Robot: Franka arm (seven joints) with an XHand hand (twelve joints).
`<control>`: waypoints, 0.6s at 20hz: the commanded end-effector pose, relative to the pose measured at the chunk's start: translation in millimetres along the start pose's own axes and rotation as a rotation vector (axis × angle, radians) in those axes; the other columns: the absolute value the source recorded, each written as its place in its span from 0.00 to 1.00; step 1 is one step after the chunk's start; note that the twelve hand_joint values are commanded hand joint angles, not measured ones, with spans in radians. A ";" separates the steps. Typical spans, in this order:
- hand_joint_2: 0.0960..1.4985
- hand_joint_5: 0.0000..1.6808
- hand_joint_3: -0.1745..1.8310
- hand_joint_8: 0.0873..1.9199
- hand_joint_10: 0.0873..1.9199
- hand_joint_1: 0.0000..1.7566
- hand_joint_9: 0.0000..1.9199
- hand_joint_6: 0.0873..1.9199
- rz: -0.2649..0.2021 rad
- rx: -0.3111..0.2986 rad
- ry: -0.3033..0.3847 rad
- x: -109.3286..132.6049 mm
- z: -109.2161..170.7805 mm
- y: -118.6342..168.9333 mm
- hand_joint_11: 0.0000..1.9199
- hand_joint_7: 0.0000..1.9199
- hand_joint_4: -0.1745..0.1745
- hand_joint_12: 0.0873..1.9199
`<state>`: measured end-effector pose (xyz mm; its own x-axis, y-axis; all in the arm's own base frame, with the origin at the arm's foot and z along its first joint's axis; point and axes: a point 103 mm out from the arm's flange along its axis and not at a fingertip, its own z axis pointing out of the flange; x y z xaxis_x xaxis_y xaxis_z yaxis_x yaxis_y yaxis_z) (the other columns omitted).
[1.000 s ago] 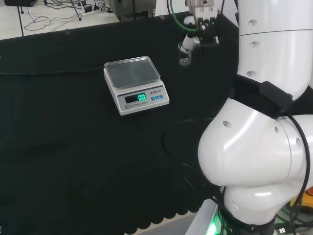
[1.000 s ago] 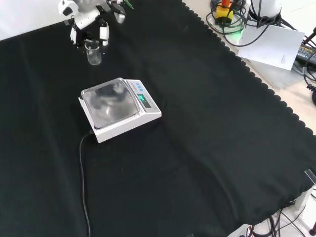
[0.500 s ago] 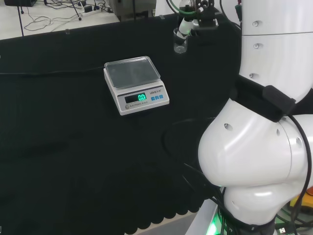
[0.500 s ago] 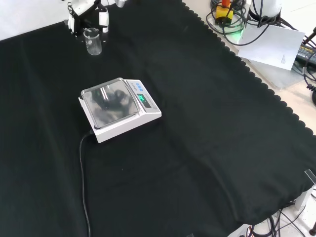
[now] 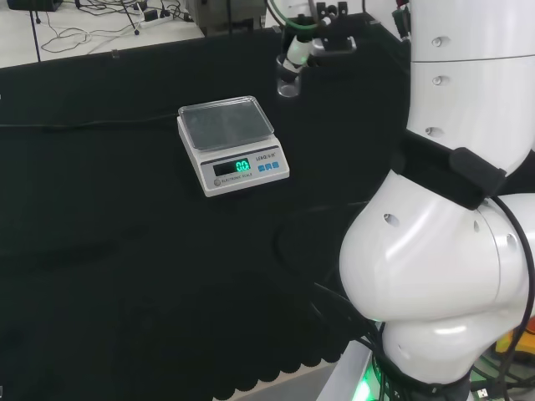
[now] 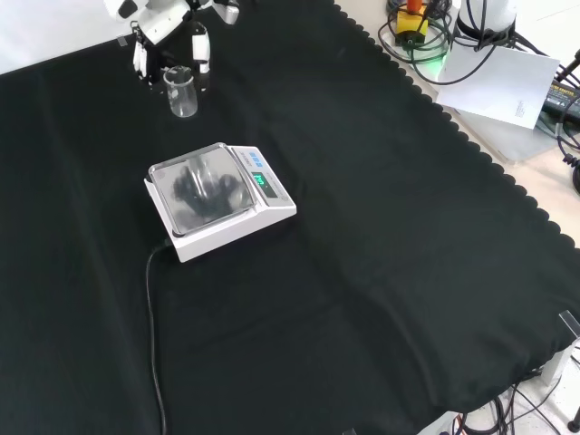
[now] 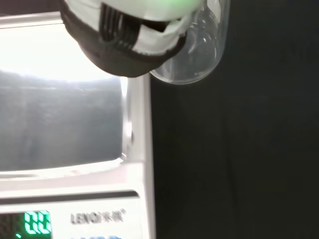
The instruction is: Put the beaker on the electronic balance.
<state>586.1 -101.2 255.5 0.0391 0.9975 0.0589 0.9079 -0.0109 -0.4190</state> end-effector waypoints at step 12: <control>0.71 0.61 0.09 0.46 0.32 0.72 0.65 0.46 -0.155 0.030 0.033 92.4 4.7 41.2 0.66 0.54 0.00 0.34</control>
<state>637.4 -35.2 264.4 0.0097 0.9994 0.0322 0.9196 0.0037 -0.3928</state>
